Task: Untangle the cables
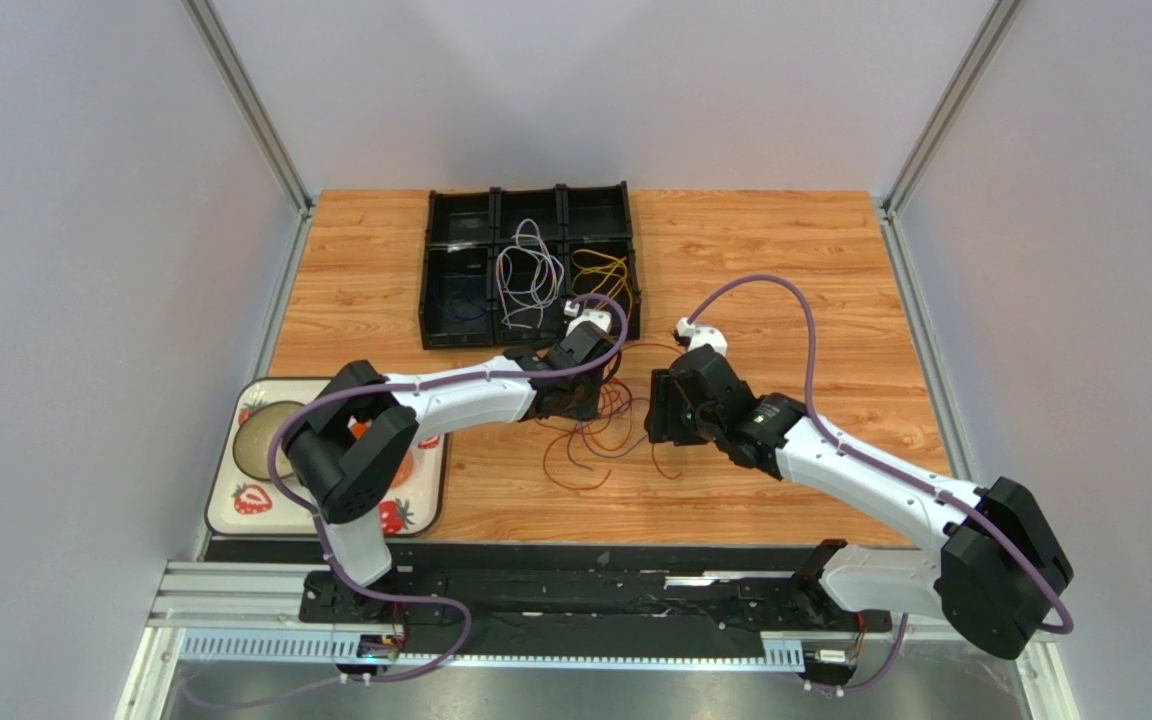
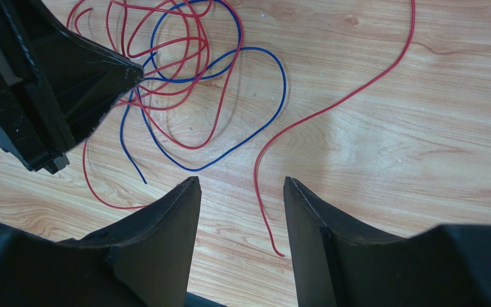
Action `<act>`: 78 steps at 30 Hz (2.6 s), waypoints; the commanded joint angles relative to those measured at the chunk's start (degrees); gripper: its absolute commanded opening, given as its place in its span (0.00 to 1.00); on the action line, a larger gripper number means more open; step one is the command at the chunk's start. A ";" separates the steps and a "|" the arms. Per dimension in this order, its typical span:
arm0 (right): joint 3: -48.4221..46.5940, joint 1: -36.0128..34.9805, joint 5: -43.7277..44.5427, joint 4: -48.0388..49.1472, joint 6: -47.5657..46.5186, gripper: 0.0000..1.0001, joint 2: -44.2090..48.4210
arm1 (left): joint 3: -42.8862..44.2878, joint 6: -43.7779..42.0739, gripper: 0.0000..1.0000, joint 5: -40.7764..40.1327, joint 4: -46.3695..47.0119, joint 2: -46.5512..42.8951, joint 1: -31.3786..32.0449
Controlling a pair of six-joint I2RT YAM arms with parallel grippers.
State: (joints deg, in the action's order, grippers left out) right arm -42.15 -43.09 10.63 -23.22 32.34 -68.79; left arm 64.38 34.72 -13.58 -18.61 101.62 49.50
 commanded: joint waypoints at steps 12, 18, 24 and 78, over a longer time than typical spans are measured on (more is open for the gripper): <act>0.05 -0.15 -3.15 3.61 -0.42 0.54 1.73 | 0.39 -0.35 0.00 -2.41 -2.74 -6.59 0.43; -0.39 -1.03 -7.56 5.73 -2.54 0.55 3.58 | 1.97 -2.99 0.00 -3.29 -6.60 -16.00 0.43; -2.23 -2.34 -9.57 6.87 -3.16 0.56 3.32 | 3.47 -5.54 0.00 -1.62 -9.51 -23.56 0.43; -12.07 -9.91 -9.07 14.96 0.54 0.56 -17.93 | 4.53 -23.29 0.00 9.10 7.63 -52.31 0.60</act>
State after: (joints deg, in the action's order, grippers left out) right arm -48.07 -51.46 -1.96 -9.06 34.76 -81.89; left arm 68.45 11.22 -3.46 -11.99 51.07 49.87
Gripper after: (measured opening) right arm 0.558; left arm 0.008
